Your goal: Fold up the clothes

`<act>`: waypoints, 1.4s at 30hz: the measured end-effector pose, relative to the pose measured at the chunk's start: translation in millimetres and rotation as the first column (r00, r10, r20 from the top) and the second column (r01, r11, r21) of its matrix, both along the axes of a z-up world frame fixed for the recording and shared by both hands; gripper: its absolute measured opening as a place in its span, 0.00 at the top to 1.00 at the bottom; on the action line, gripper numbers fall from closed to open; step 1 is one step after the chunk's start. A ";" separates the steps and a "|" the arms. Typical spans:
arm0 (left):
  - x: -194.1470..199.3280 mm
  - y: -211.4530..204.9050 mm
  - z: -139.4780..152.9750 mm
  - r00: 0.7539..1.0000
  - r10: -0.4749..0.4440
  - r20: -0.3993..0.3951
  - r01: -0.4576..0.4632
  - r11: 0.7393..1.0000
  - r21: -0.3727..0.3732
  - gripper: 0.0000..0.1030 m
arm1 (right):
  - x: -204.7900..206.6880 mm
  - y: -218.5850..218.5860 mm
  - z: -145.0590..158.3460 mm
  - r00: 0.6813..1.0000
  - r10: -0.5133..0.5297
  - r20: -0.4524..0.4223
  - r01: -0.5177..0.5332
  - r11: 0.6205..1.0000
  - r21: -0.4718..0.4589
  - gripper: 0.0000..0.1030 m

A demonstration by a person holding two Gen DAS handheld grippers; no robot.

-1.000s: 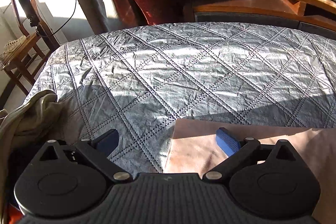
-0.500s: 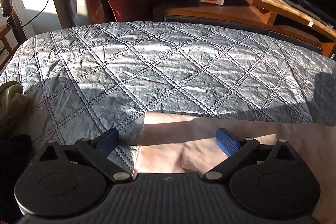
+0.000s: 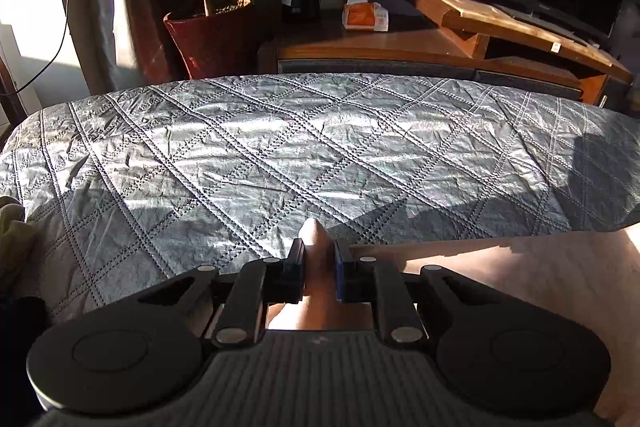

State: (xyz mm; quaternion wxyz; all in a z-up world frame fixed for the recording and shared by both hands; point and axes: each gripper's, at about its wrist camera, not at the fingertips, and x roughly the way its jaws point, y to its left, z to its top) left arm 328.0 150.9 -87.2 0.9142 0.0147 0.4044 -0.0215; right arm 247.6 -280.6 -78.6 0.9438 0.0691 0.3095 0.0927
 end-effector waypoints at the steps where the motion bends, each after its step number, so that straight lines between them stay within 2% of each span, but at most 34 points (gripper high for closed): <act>1: -1.3 -3.5 -0.1 1.000 -0.007 0.005 0.007 1.000 0.013 0.97 | -0.1 -0.3 0.1 1.000 -0.001 0.000 0.001 1.000 0.001 0.89; 9: -15.1 -7.3 12.5 0.999 0.019 0.049 -0.019 1.000 0.005 0.98 | -0.2 -7.9 3.7 1.000 -0.019 0.005 0.019 0.999 0.046 0.89; 13: -26.5 -8.0 25.9 0.996 0.042 0.083 -0.037 0.998 -0.055 0.98 | -2.9 -12.7 7.3 1.000 -0.028 0.009 0.027 0.996 0.085 0.89; 17: -41.4 -17.7 40.7 0.990 0.049 0.134 -0.041 0.997 -0.064 0.98 | -11.7 -16.6 15.5 0.999 -0.019 0.036 0.015 0.994 0.110 0.89; 22: -66.3 -24.0 67.4 0.975 0.076 0.210 -0.053 0.992 -0.112 0.98 | -29.8 -24.6 25.0 0.998 -0.024 0.060 0.018 0.995 0.102 0.89; 26: -96.5 -28.2 90.5 0.962 0.089 0.259 -0.058 0.990 -0.126 0.98 | -49.9 -21.5 36.6 0.990 0.017 0.139 -0.026 0.998 0.060 0.89; 34: -162.2 -26.5 117.5 0.955 0.143 0.260 -0.095 0.978 -0.188 0.98 | -107.1 -19.3 50.6 0.981 0.041 0.189 -0.048 0.998 0.031 0.89; 41: -215.8 -22.6 118.1 0.957 0.193 0.215 -0.159 0.973 -0.169 0.98 | -154.4 -32.7 47.8 0.987 0.033 0.155 -0.034 0.999 0.005 0.89; 42: -222.4 -20.5 116.6 0.959 0.199 0.204 -0.166 0.972 -0.166 0.98 | -158.7 -35.5 46.6 0.989 0.024 0.143 -0.024 1.000 0.003 0.93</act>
